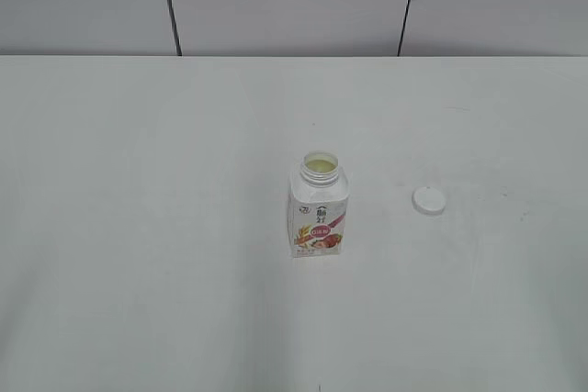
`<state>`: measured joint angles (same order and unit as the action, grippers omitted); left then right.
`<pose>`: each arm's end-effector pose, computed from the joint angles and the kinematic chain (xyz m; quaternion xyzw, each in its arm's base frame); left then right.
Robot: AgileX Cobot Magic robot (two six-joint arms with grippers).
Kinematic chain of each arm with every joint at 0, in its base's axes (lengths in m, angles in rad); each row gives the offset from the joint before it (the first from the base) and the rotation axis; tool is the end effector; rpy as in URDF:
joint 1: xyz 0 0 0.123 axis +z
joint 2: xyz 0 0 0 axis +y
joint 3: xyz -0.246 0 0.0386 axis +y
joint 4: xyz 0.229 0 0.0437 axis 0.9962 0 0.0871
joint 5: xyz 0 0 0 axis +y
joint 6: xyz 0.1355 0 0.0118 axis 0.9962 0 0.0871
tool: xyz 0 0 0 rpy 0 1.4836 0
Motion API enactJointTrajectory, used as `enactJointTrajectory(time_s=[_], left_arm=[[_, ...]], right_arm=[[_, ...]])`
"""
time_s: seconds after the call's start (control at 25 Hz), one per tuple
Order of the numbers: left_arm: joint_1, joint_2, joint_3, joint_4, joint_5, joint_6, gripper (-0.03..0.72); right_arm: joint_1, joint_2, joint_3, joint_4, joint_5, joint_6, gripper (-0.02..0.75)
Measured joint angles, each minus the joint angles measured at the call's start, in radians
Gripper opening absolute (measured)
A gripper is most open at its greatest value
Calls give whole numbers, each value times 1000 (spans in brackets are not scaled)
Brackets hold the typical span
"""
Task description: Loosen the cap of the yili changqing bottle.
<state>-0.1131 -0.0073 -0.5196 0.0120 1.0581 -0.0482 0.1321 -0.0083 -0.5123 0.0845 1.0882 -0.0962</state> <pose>0.0523 -0.0045 0.2543 0.0271 0.8450 -0.0371 0.5328 0.0492 0.0168 0.2488 -0.0999 0.8484 0.0514 0.5173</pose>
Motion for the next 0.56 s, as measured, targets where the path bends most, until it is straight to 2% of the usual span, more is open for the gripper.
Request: enactJointTrajectory(time_s=[0.56], left_arm=[[0, 0, 0, 1, 0, 0, 544]], right_arm=[[0, 0, 0, 0, 0, 2, 575]])
